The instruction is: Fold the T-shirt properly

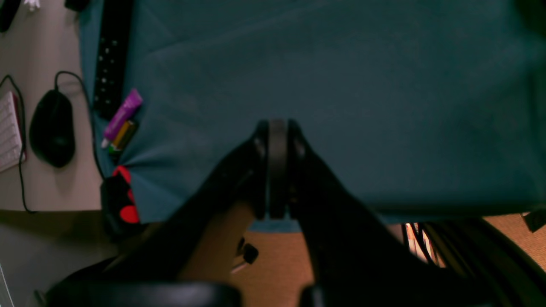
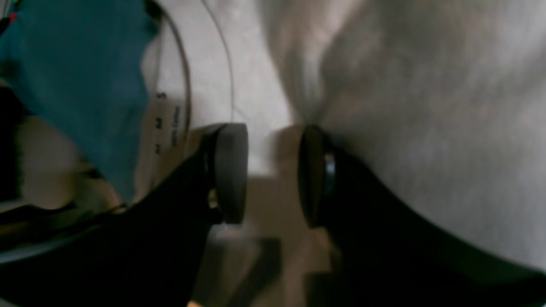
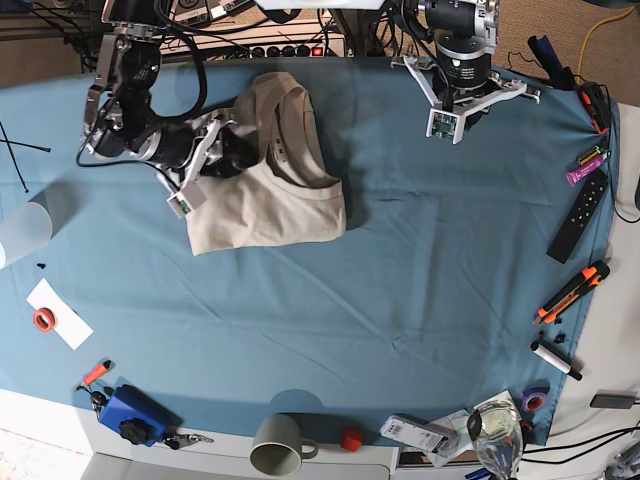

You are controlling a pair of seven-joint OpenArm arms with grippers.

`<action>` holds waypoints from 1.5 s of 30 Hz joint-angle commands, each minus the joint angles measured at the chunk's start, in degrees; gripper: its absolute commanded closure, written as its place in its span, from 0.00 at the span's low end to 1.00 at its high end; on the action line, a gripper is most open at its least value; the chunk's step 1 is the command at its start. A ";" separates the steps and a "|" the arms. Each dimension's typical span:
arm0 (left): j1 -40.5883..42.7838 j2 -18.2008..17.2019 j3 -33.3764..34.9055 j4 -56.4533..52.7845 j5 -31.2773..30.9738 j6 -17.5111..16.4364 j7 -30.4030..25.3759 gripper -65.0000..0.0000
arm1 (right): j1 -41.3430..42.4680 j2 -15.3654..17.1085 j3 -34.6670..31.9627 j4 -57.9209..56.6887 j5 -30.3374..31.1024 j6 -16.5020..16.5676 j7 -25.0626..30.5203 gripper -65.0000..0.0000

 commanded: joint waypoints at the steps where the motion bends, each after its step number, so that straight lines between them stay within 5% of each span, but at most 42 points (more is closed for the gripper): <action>1: 0.22 -0.02 -1.36 0.96 0.96 0.46 -0.98 1.00 | 0.37 0.48 -0.13 -1.49 -2.12 -0.29 -1.22 0.65; 5: 0.22 -0.02 -9.44 0.96 -3.32 0.44 -1.03 1.00 | 0.37 0.50 0.35 -4.63 -1.90 -0.29 -2.34 0.65; 11: 0.28 -0.02 -25.94 0.96 -19.71 -3.50 -0.85 1.00 | 0.35 0.52 5.40 4.55 13.97 -0.29 -3.45 0.65; 18: 0.96 -0.02 -38.07 0.96 -38.66 -9.33 3.37 1.00 | -7.61 0.76 15.47 20.72 14.21 -0.29 -3.45 0.65; 28: 10.16 0.00 -40.39 0.96 -40.46 -11.78 6.69 1.00 | -27.43 0.61 24.94 27.91 13.77 -0.29 -3.45 0.65; 37: 21.73 0.00 -40.39 0.96 -45.79 -12.94 5.05 1.00 | -39.52 0.46 25.07 27.67 3.32 -0.29 -3.45 0.65; 45: 24.22 0.04 -40.39 -12.37 -48.54 -15.80 1.64 1.00 | -41.16 0.85 25.00 10.91 3.39 -0.29 -3.45 0.65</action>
